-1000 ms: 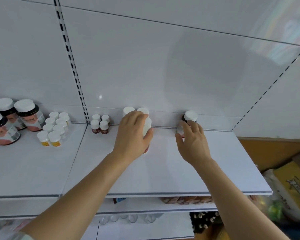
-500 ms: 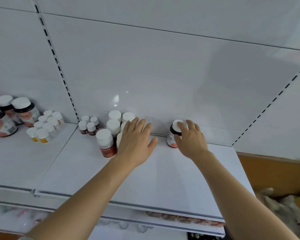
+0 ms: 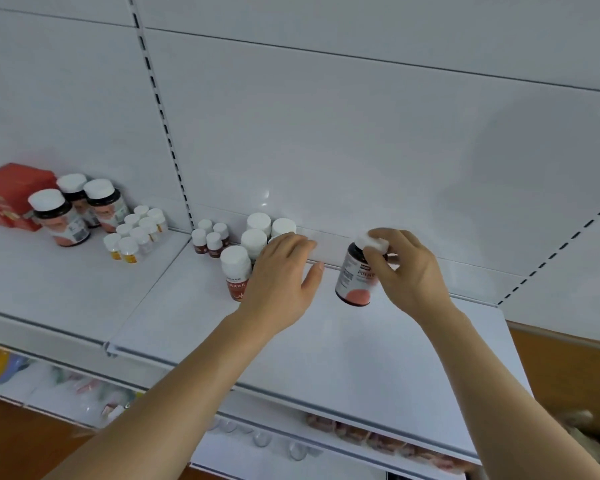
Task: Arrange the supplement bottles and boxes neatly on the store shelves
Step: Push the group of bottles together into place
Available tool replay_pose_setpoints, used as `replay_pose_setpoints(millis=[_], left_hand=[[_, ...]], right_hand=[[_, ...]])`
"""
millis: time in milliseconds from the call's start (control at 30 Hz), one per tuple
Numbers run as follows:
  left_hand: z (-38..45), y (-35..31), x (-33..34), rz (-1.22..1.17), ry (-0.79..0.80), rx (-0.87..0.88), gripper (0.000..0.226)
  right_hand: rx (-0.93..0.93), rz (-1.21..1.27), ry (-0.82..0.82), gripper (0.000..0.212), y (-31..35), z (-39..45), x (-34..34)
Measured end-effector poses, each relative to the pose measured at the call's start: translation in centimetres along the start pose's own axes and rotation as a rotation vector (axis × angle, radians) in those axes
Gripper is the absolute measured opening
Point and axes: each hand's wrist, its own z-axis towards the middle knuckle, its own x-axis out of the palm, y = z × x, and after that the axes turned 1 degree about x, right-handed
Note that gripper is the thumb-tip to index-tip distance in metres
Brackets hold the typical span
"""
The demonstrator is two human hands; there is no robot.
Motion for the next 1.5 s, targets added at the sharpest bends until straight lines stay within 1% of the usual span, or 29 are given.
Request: replay_pose_setpoints(millis=[133,200,300,400,500,600,767,900,1033,1200,1333,1433,1500], left_hand=[[-1.5,1.1,-2.1,-0.046,-0.086,-0.050,0.031],[-2.6,2.1,-3.3,-0.046,-0.092,-0.082,0.028],[-4.6,4.4,-5.5,-0.029,-0.111,-0.082,0.025],[-7.1,7.4,-8.3,0.022,-0.141,-0.080,0.029],[-10.1,10.5,-11.5,0.042,-0.152,-0.115,0.033],[-13.3,13.9,-14.9,0.057,-0.142,-0.145,0.044],[-17.5,19.7,-19.4,0.101,-0.130,-0.217,0.044],[-19.4,23.7,-22.2,0.118,-0.139,-0.263,0.041],[-19.8,27.6,-23.8,0.130,-0.153,-0.302,0.040],[-18.3,32.6,-25.0,0.177,-0.112,-0.307,0.039],[-15.9,36.5,-25.9,0.210,-0.062,-0.316,0.040],[-14.2,38.9,-26.2,0.230,-0.046,-0.293,0.040],[-13.1,40.1,-26.3,0.221,-0.035,-0.296,0.039]], right_hand=[[0.047,0.144,0.004,0.019,4.2,-0.8,0.8],[0.083,0.189,0.025,0.018,6.4,-1.3,1.3],[0.079,0.216,0.030,0.017,9.7,-2.0,2.5],[0.058,0.204,0.030,0.018,13.4,-3.0,4.6],[0.032,0.180,0.040,0.018,17.3,-4.2,7.5],[0.044,0.179,0.065,0.019,21.2,-5.4,11.2],[0.047,0.129,0.085,0.024,26.2,-7.0,17.4],[-0.010,0.086,0.131,0.028,29.9,-6.7,21.8],[-0.025,0.060,0.168,0.029,32.3,-4.8,26.1],[-0.050,0.012,0.179,0.034,33.8,-1.1,32.0],[-0.048,0.025,0.167,0.033,33.8,2.4,36.4],[-0.094,-0.041,0.129,0.034,33.0,4.3,39.4],[-0.090,-0.064,0.116,0.034,32.4,5.4,40.9]])
